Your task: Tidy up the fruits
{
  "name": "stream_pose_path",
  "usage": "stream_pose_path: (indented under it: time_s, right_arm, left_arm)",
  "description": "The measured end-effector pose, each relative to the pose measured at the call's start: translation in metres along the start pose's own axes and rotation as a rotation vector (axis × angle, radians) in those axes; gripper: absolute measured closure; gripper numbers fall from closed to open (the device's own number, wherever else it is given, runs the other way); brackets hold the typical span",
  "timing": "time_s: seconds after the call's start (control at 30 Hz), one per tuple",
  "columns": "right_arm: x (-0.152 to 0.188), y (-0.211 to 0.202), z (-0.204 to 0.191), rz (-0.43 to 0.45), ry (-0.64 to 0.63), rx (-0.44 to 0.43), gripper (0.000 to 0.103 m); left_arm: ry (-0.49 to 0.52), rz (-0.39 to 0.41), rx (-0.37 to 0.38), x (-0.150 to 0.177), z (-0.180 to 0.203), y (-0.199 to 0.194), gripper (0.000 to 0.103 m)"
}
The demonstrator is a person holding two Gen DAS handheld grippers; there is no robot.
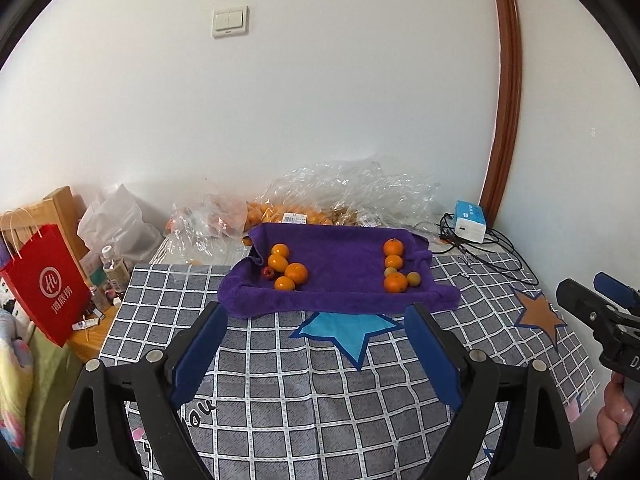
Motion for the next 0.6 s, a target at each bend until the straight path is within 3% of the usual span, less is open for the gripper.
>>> stream_pose_path:
  time_s: [0.6]
  right_arm:
    - [0.003, -0.015, 0.012, 0.017, 0.007, 0.027, 0.001]
  left_arm:
    - [0.014, 0.009, -0.009, -0.002, 0.008, -0.010, 0.013]
Point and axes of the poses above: each gripper's, at about its wrist camera, not at the fingertips, and y roughly the way its jaws point, z to its right, x to its underside, the point moved 2 cm from there along y, roughly the way its jaws point, and after that the axes turned 3 degrees about z, right-handed, at the moved point
